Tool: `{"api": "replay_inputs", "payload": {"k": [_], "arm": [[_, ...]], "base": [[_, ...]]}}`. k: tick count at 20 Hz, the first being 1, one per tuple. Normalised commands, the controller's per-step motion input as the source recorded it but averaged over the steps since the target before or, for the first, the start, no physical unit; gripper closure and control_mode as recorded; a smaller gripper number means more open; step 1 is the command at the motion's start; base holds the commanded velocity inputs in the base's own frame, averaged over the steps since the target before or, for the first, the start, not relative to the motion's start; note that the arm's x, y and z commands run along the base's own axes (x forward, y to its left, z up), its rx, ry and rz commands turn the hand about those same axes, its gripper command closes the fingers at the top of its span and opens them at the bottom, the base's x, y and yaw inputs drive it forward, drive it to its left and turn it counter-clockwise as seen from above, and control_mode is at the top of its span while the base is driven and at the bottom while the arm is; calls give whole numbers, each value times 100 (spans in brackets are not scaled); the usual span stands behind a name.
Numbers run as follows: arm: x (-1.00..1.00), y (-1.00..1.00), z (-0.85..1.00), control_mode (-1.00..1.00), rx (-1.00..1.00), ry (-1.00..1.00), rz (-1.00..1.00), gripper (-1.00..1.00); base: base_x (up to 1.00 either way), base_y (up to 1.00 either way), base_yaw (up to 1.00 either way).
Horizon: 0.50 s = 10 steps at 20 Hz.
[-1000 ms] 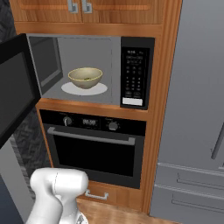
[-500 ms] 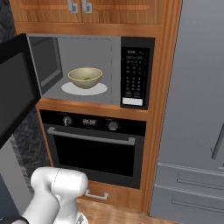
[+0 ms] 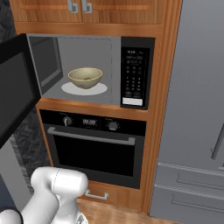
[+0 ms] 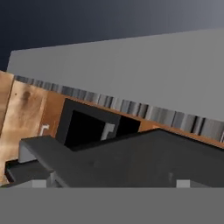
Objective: Pick the avocado from the sink and place it in the bowl. Then pick the bowl and place it in the microwave. Then close the microwave door and press the start button.
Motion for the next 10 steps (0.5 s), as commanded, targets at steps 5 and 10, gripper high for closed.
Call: {"api": "replay_inputs", "payload": {"k": [5,10], "arm": [[51,-48,-16,-100,0,-5,-4,-100],[6,-98,-9,-100,7,-5,0,-100]], "base": [[0,0,0],[0,0,0]]}}
